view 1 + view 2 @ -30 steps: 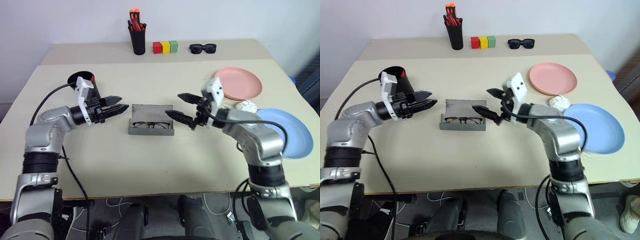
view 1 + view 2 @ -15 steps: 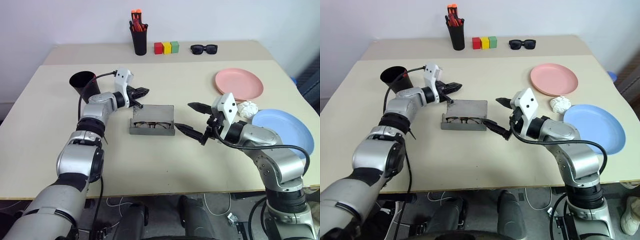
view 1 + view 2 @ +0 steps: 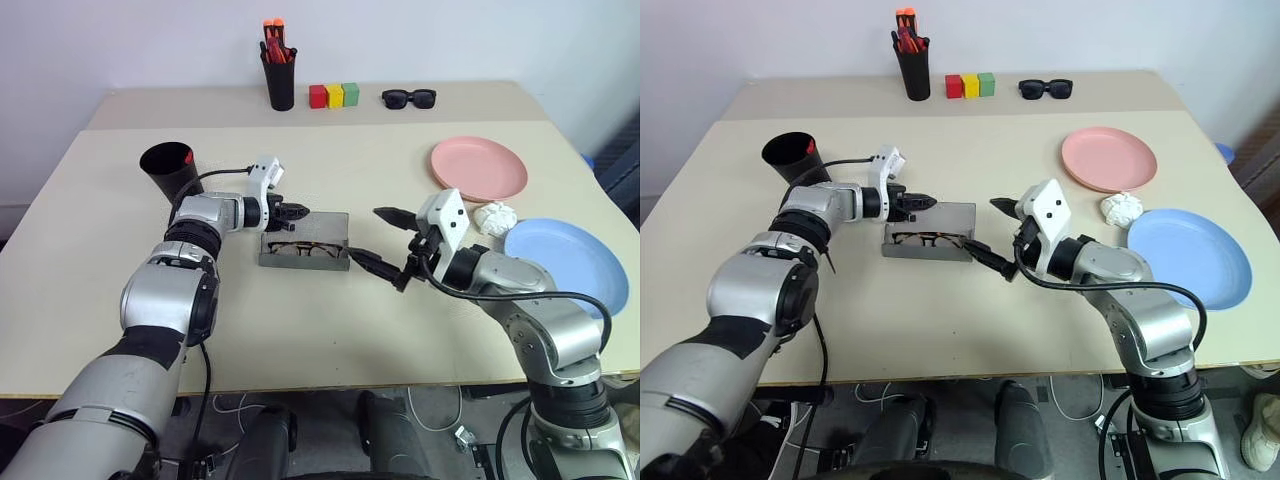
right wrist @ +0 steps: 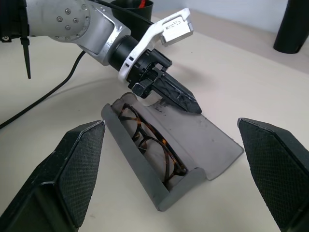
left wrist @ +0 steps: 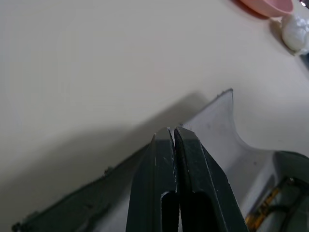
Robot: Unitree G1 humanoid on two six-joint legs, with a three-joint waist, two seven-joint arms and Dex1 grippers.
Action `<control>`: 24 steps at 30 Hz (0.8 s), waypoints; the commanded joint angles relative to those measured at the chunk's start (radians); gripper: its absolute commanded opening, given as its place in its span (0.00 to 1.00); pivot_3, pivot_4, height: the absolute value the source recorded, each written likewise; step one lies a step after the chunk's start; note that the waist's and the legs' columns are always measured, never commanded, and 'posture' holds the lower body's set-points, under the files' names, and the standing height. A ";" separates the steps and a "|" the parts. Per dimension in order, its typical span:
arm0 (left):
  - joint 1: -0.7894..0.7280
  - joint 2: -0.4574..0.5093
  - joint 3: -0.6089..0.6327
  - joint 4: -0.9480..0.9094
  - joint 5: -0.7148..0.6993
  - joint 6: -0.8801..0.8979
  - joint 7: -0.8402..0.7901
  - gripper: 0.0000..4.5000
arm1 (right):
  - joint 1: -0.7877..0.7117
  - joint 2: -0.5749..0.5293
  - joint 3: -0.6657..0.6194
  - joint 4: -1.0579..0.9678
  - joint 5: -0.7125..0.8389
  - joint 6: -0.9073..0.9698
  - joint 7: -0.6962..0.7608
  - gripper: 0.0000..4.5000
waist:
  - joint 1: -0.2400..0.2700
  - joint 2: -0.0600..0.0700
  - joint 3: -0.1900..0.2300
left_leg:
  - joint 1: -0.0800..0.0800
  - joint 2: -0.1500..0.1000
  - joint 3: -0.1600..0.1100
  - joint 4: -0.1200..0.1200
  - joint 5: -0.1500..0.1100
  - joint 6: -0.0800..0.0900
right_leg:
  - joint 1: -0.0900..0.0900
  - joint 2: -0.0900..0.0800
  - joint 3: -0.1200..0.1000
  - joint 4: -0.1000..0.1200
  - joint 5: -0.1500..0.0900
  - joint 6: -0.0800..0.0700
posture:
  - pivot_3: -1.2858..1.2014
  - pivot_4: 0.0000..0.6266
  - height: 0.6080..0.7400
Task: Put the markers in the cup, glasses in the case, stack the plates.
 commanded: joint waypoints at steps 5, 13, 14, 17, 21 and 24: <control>-0.026 0.024 0.052 -0.029 -0.009 -0.020 0.028 0.01 | -0.017 -0.007 0.008 -0.031 0.002 -0.022 -0.011 1.00 | 0.000 0.000 0.000 | 0.000 0.000 0.000 0.000 0.000 0.000 | 0.000 0.000 0.000 0.000 0.000 0.000 | 0.52 0.24 1.00; -0.025 0.067 0.156 -0.031 -0.033 -0.135 0.244 0.01 | -0.021 -0.007 0.024 -0.023 -0.011 -0.024 -0.017 1.00 | 0.001 0.000 0.000 | 0.000 0.000 0.000 0.000 0.000 0.000 | 0.000 0.000 0.000 0.000 0.000 0.000 | 0.52 0.24 1.00; -0.017 0.073 0.155 -0.035 -0.029 -0.137 0.246 0.01 | -0.023 -0.007 0.025 -0.021 -0.010 -0.024 -0.018 1.00 | 0.001 0.000 0.000 | 0.000 0.000 0.000 0.000 0.000 0.000 | 0.000 0.000 0.000 0.000 0.000 0.000 | 0.52 0.24 1.00; 0.005 0.087 0.164 -0.036 -0.031 -0.122 0.260 0.01 | -0.025 -0.008 0.025 -0.020 -0.008 -0.023 -0.017 1.00 | 0.002 0.000 0.000 | 0.000 0.000 0.000 0.000 0.000 0.000 | 0.000 0.000 0.000 0.000 0.000 0.000 | 0.52 0.24 1.00; 0.047 0.091 0.179 -0.037 -0.041 -0.110 0.282 0.01 | -0.035 -0.006 0.029 -0.009 -0.009 -0.027 -0.014 1.00 | 0.001 0.000 0.000 | 0.000 0.000 0.000 0.000 0.000 0.000 | 0.000 0.000 0.000 0.000 0.000 0.000 | 0.52 0.24 1.00; 0.068 0.080 0.183 -0.043 -0.044 -0.109 0.282 0.01 | -0.040 -0.005 0.033 -0.004 -0.010 -0.029 -0.014 1.00 | -0.003 0.000 0.000 | 0.001 0.000 0.000 0.000 0.000 0.000 | 0.000 0.000 0.000 0.001 0.000 0.000 | 0.52 0.24 1.00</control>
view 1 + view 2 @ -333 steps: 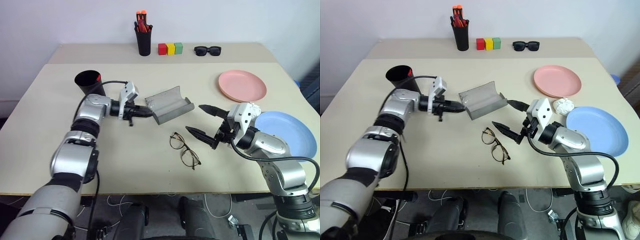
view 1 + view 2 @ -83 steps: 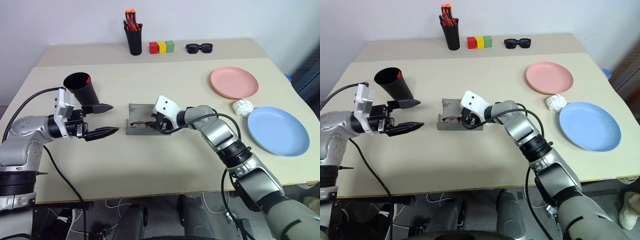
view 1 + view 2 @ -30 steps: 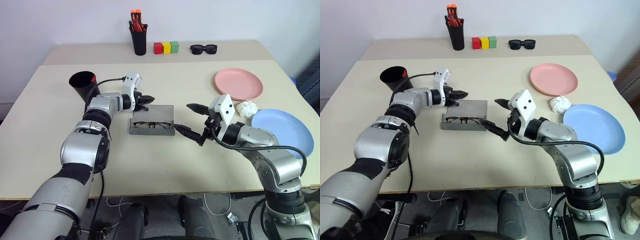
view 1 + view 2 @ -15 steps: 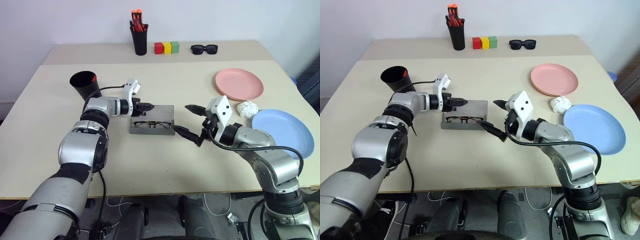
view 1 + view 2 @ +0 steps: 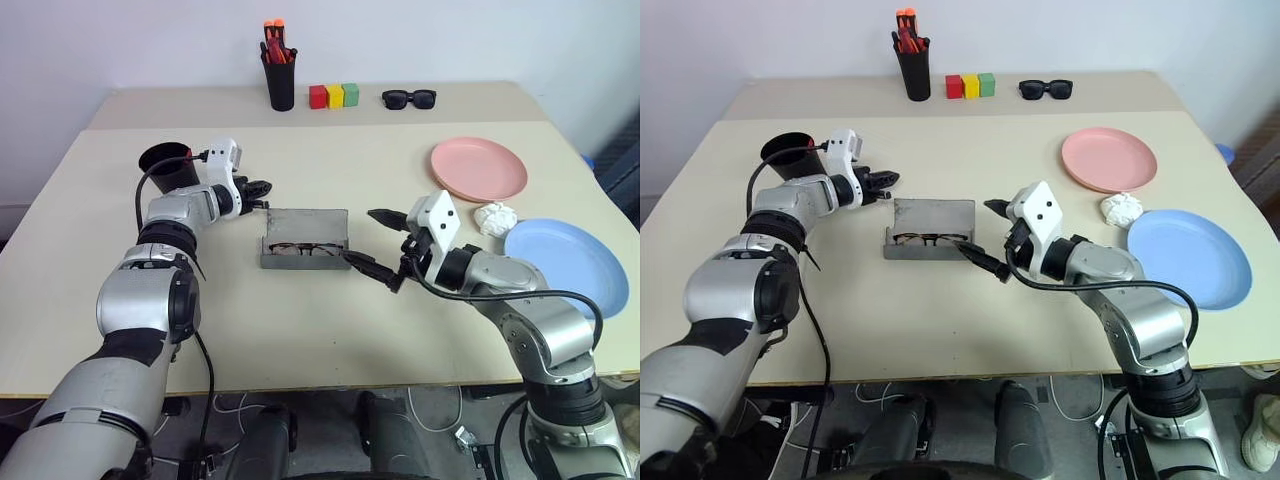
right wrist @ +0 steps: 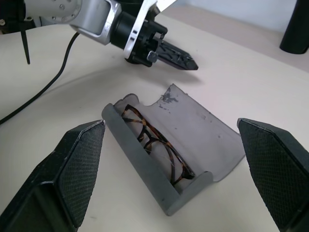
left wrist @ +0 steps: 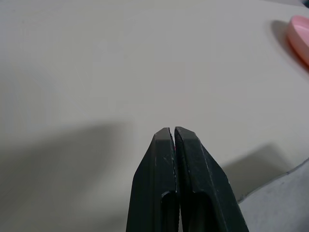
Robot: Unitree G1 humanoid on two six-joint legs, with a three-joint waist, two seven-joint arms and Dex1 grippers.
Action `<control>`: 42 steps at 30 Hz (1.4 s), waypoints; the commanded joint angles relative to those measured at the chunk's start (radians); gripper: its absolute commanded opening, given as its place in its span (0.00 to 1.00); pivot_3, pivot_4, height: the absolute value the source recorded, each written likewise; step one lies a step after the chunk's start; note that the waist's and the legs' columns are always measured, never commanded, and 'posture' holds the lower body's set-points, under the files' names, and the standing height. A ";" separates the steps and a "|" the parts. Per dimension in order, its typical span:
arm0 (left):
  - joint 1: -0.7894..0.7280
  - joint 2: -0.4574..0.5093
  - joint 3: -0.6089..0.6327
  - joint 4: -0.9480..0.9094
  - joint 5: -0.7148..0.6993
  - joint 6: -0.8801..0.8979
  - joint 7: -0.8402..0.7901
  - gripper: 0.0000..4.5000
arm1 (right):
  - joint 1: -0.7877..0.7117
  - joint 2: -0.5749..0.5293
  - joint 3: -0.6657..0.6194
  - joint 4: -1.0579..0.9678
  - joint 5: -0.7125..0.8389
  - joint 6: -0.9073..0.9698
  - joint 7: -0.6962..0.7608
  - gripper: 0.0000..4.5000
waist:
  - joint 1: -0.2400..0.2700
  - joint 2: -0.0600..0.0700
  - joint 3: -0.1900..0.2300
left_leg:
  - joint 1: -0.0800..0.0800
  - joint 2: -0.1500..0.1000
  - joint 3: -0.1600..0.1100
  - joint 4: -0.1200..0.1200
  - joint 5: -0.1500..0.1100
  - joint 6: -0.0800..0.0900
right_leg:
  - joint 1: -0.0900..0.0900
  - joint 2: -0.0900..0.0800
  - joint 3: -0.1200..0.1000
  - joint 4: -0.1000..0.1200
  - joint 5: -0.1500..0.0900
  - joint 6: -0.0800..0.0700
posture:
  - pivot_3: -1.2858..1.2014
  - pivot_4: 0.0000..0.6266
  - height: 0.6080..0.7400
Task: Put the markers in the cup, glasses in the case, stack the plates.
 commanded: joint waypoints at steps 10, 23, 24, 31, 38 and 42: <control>0.057 -0.047 -0.036 -0.029 0.035 -0.008 -0.039 0.01 | -0.024 -0.011 0.000 -0.017 -0.004 -0.017 -0.005 1.00 | 0.002 0.000 0.000 | 0.000 0.000 0.000 0.000 0.000 0.000 | 0.001 0.000 0.000 0.000 0.000 0.000 | 0.52 0.24 1.00; 0.009 -0.023 0.024 -0.063 -0.043 0.105 -0.133 0.01 | -0.023 -0.006 0.017 -0.004 -0.025 -0.033 -0.006 1.00 | 0.002 0.000 0.000 | 0.000 0.000 0.000 0.001 0.000 0.000 | 0.001 0.000 0.000 0.000 0.000 0.000 | 0.52 0.24 1.00; 0.010 -0.022 0.024 -0.068 -0.050 0.132 -0.150 0.01 | -0.026 -0.007 0.018 0.000 -0.027 -0.035 -0.005 1.00 | 0.002 0.000 0.000 | 0.000 0.000 0.000 0.001 0.000 0.000 | 0.001 0.000 0.000 0.000 0.000 0.000 | 0.52 0.24 1.00; 0.059 -0.015 -0.038 -0.160 -0.049 0.254 -0.318 0.01 | -0.031 -0.013 0.021 0.013 -0.034 -0.045 0.000 1.00 | 0.001 0.000 0.000 | 0.000 0.000 0.000 0.001 0.000 0.000 | 0.001 0.000 0.000 0.000 0.000 0.000 | 0.52 0.24 1.00; 0.074 -0.023 -0.046 -0.210 -0.052 0.210 -0.323 0.01 | -0.030 -0.018 0.018 0.016 -0.038 -0.050 0.002 1.00 | 0.001 0.000 0.000 | 0.000 0.000 0.000 0.001 0.000 0.000 | 0.001 0.000 0.000 0.000 0.000 0.000 | 0.52 0.24 1.00; 0.049 -0.042 -0.022 -0.156 -0.033 0.071 -0.140 0.01 | -0.028 -0.016 0.022 0.013 -0.040 -0.049 0.000 1.00 | 0.004 0.000 0.000 | 0.000 0.000 -0.001 0.001 0.000 0.000 | 0.001 0.000 0.000 0.000 0.000 0.000 | 0.52 0.24 1.00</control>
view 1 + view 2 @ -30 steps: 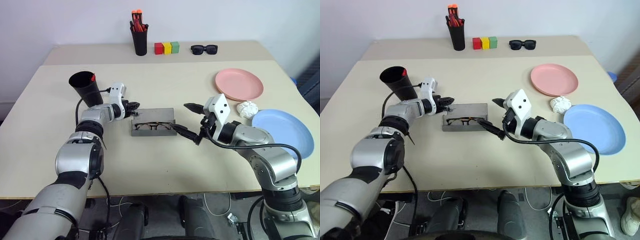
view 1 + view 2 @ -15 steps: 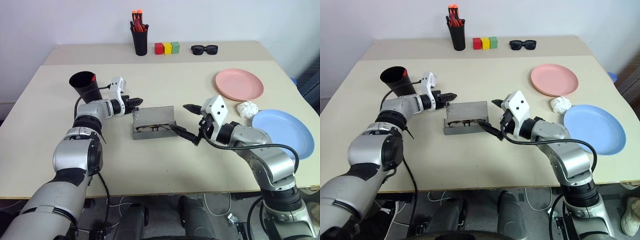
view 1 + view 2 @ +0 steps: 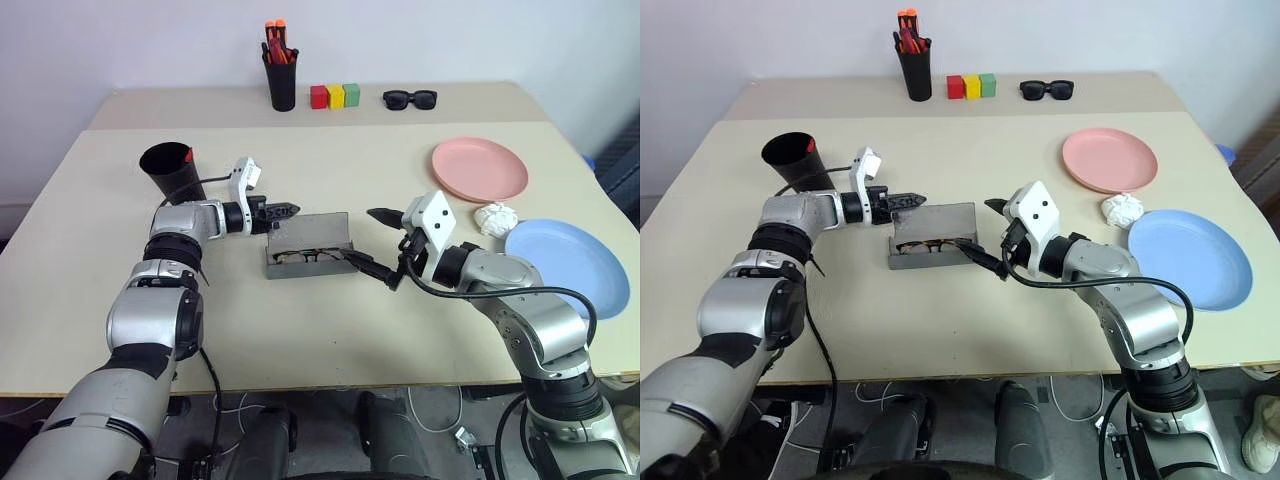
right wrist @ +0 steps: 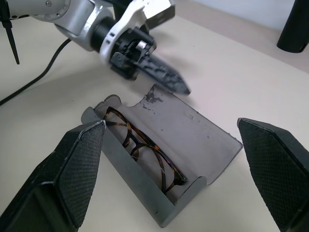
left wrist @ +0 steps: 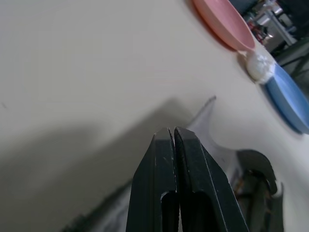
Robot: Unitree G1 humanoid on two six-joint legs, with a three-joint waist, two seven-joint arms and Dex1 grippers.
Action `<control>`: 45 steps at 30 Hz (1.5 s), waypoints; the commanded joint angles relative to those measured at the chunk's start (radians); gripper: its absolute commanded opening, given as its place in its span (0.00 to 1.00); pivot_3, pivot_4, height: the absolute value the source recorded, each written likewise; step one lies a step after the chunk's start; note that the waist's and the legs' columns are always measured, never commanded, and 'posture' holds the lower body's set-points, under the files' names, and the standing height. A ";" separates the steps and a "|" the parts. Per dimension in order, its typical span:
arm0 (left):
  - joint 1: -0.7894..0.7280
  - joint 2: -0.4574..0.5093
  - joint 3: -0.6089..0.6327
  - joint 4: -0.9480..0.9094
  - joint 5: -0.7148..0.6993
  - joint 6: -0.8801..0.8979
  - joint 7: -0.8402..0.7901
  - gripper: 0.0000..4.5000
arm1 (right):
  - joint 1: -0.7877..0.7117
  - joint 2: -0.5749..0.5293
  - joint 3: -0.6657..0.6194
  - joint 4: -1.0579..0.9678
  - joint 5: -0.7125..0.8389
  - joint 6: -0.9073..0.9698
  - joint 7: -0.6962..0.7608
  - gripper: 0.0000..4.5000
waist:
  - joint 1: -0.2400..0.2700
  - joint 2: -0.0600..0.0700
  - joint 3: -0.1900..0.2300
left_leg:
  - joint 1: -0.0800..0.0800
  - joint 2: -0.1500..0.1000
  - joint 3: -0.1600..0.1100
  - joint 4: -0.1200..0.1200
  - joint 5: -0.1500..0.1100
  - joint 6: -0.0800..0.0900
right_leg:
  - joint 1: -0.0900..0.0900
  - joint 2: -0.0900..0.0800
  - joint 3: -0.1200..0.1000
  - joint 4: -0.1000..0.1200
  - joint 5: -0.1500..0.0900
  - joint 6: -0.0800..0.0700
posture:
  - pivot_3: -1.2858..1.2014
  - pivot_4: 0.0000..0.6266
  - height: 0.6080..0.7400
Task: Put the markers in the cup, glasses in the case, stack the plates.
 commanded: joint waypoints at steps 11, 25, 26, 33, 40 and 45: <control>-0.026 0.024 -0.041 0.089 0.069 -0.056 0.059 0.01 | -0.015 -0.004 -0.007 -0.029 -0.001 -0.014 -0.005 1.00 | -0.001 0.000 0.000 | 0.000 0.000 0.000 0.000 0.000 0.000 | 0.000 0.000 0.000 0.000 0.000 0.000 | 0.52 0.24 1.00; -0.033 0.061 -0.071 0.020 0.033 0.183 -0.214 0.01 | -0.015 -0.011 -0.002 -0.030 -0.006 -0.017 0.002 1.00 | -0.002 0.000 0.000 | 0.000 0.000 0.000 0.000 0.000 0.000 | 0.000 0.000 0.000 0.000 0.000 0.000 | 0.52 0.24 1.00; -0.023 0.061 -0.085 0.006 0.034 0.187 -0.237 0.01 | -0.013 -0.012 -0.003 -0.029 -0.006 -0.017 0.002 1.00 | -0.002 0.000 0.000 | 0.000 0.000 0.000 0.000 0.000 0.000 | 0.000 0.000 0.000 0.000 0.000 0.000 | 0.52 0.24 1.00; -0.019 0.052 -0.026 -0.009 0.003 0.087 -0.082 0.01 | -0.007 -0.016 -0.007 -0.037 -0.002 -0.008 -0.001 1.00 | -0.001 0.000 0.000 | 0.000 0.000 0.000 0.000 0.000 0.000 | 0.000 0.000 0.000 0.000 0.000 0.000 | 0.52 0.24 1.00; -0.029 0.071 -0.041 0.025 0.029 0.070 -0.047 0.01 | 0.061 -0.102 -0.067 -0.086 0.114 0.067 0.114 1.00 | 0.003 0.000 0.000 | -0.001 0.000 0.000 0.000 0.000 0.000 | 0.000 0.000 0.000 0.000 0.000 0.000 | 0.52 0.24 1.00; 0.007 0.089 -0.098 0.040 0.066 0.080 -0.131 0.01 | 0.145 -0.225 -0.135 -0.101 0.159 0.063 0.200 1.00 | -0.001 0.000 0.000 | 0.000 0.000 0.000 0.000 0.000 0.000 | 0.001 0.000 0.000 -0.001 0.000 0.001 | 0.52 0.24 1.00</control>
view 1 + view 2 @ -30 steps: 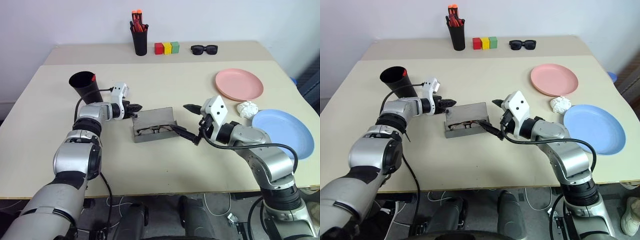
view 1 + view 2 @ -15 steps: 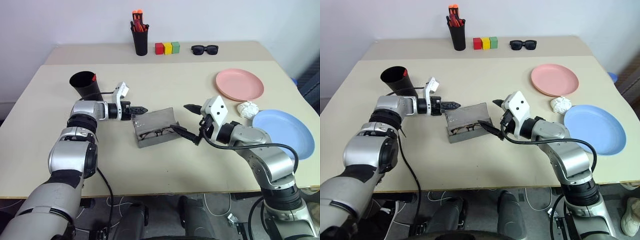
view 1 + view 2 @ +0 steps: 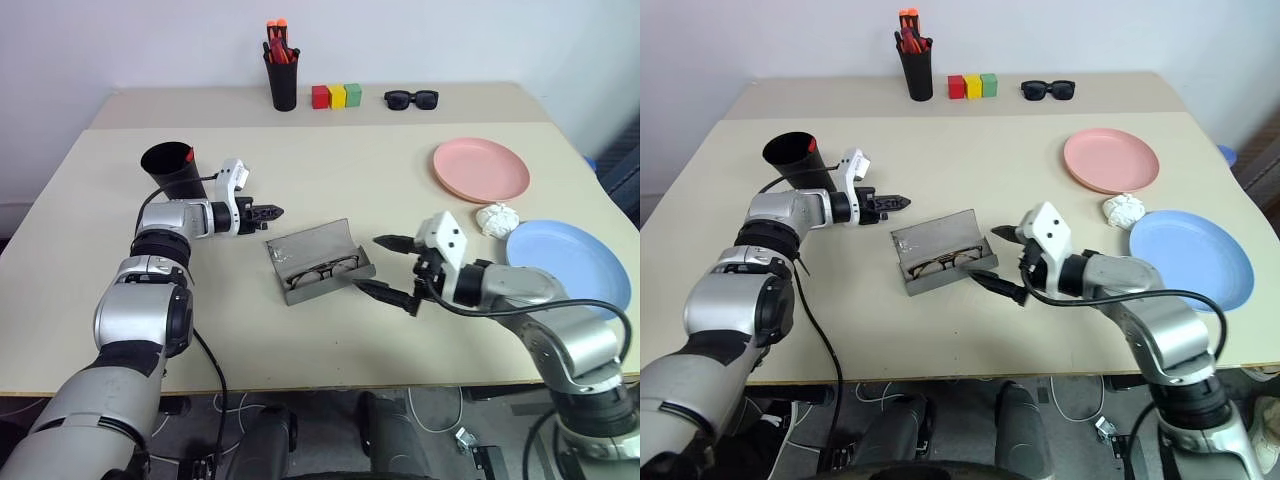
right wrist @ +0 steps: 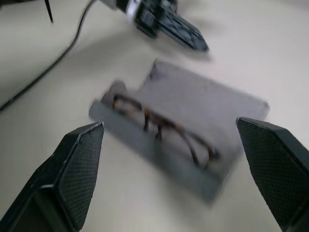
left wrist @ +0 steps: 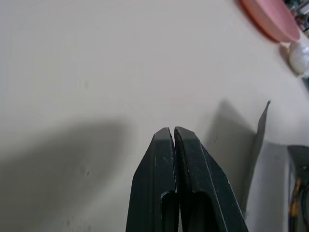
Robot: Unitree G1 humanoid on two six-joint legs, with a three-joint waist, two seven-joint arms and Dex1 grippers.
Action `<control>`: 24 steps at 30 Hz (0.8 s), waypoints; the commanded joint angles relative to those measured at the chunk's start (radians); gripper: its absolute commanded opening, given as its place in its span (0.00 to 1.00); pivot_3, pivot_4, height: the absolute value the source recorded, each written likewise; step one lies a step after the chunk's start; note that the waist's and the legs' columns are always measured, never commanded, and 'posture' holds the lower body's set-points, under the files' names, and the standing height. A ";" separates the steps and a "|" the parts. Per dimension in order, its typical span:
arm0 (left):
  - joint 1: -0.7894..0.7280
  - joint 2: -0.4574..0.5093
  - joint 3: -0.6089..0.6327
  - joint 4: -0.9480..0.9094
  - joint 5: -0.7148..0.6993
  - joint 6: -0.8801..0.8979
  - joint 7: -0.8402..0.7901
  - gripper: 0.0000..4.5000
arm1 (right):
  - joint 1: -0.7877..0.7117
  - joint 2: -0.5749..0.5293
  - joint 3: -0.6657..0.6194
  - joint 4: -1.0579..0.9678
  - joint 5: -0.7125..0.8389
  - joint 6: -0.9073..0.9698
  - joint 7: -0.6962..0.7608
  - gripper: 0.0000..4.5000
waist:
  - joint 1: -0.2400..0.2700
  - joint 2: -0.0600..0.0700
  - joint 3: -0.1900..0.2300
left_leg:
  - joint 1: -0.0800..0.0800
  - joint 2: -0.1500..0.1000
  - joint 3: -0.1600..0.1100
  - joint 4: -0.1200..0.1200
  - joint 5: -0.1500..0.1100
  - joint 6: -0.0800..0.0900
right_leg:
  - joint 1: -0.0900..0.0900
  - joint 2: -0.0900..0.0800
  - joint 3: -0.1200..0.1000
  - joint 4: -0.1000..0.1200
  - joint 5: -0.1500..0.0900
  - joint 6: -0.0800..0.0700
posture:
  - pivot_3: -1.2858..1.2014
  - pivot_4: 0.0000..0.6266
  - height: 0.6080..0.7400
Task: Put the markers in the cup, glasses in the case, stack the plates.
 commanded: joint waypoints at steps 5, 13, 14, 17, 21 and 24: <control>0.026 0.012 -0.068 0.003 -0.002 0.119 -0.274 0.01 | 0.003 -0.021 -0.045 -0.044 0.034 -0.013 0.004 1.00 | -0.003 0.000 0.000 | 0.001 0.000 0.000 0.000 0.000 0.000 | 0.000 0.000 0.000 0.001 0.000 0.000 | 0.52 0.24 1.00; 0.041 0.030 -0.143 -0.068 0.008 0.189 -0.481 0.01 | -0.008 -0.017 -0.035 -0.036 0.024 -0.024 -0.020 1.00 | -0.001 0.000 0.000 | 0.000 0.000 0.000 0.001 0.000 0.000 | 0.000 0.000 0.000 0.001 0.000 0.000 | 0.52 0.24 1.00; 0.049 0.033 -0.156 -0.086 0.008 0.199 -0.508 0.01 | -0.007 -0.019 -0.035 -0.033 0.021 -0.027 -0.021 1.00 | -0.001 0.000 0.000 | 0.000 0.000 0.000 0.001 0.000 0.000 | 0.000 0.000 0.000 0.001 0.000 0.000 | 0.52 0.24 1.00; 0.102 0.029 -0.200 -0.163 0.023 0.190 -0.523 0.01 | -0.012 -0.018 -0.041 -0.023 0.012 -0.031 -0.033 1.00 | -0.001 0.000 0.000 | 0.000 0.000 0.000 0.001 0.000 0.000 | 0.000 0.000 0.000 0.001 0.000 0.000 | 0.52 0.24 1.00; 0.151 0.030 -0.227 -0.278 0.007 0.217 -0.517 0.01 | -0.014 -0.020 -0.040 -0.016 0.002 -0.037 -0.039 1.00 | -0.001 0.000 0.000 | 0.000 0.000 0.000 0.001 0.000 0.000 | 0.000 0.000 0.000 0.001 0.000 0.000 | 0.52 0.24 1.00; 0.211 0.031 -0.272 -0.416 0.002 0.243 -0.512 0.01 | -0.017 -0.029 -0.049 0.002 -0.006 -0.043 -0.039 1.00 | 0.001 0.000 0.000 | 0.000 0.000 0.000 0.001 0.000 0.000 | 0.000 0.000 0.000 0.001 0.000 0.000 | 0.52 0.24 1.00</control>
